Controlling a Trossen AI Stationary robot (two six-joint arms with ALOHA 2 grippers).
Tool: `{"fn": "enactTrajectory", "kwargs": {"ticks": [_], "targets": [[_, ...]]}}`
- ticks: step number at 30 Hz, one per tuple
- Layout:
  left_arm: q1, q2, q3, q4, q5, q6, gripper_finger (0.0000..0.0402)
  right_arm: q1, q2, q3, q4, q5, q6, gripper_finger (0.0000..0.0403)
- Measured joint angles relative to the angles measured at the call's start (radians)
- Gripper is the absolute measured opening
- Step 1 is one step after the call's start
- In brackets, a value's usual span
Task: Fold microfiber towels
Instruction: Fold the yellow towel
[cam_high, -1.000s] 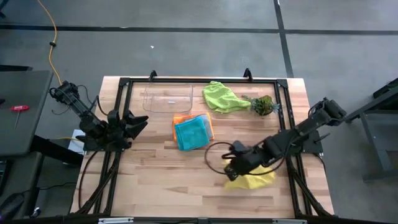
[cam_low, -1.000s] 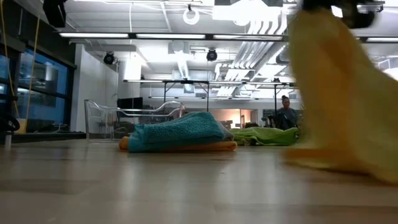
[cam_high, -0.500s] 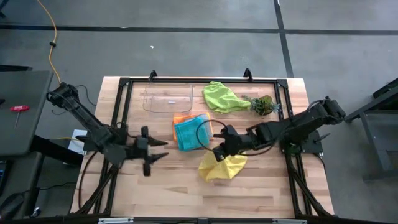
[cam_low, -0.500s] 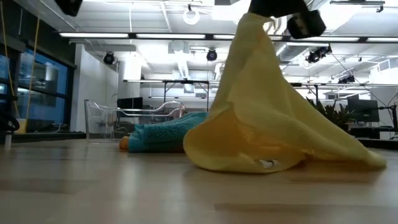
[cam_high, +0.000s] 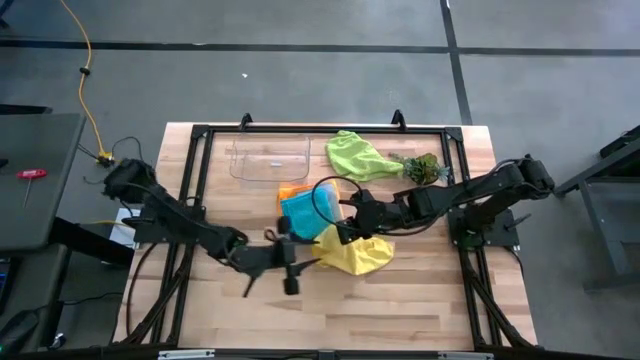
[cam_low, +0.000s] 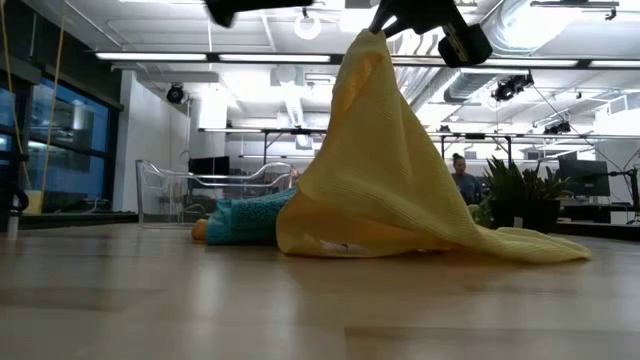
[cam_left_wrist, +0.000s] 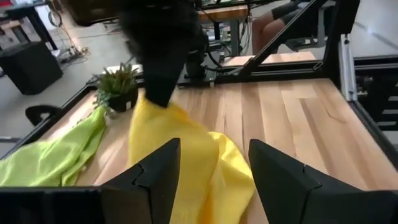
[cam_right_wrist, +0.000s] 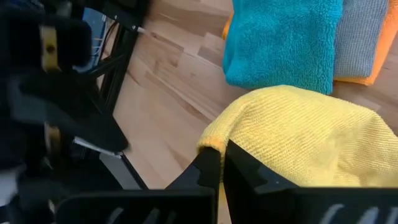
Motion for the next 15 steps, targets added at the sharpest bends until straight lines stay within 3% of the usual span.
{"fn": "enactTrajectory", "kwargs": {"ticks": [4, 9, 15], "targets": [[0.017, 0.117, 0.087, 0.009, -0.003, 0.07, 0.0181, 0.0, 0.0, 0.0, 0.0, 0.008, 0.0, 0.0], [0.012, 0.232, 0.166, 0.006, -0.088, 0.208, 0.0181, 0.0, 0.0, 0.0, 0.0, 0.018, 0.002, 0.0], [-0.008, 0.315, 0.227, 0.006, -0.359, 0.4, 0.0181, 0.0, 0.0, 0.0, 0.001, 0.019, 0.0, 0.0]]}}
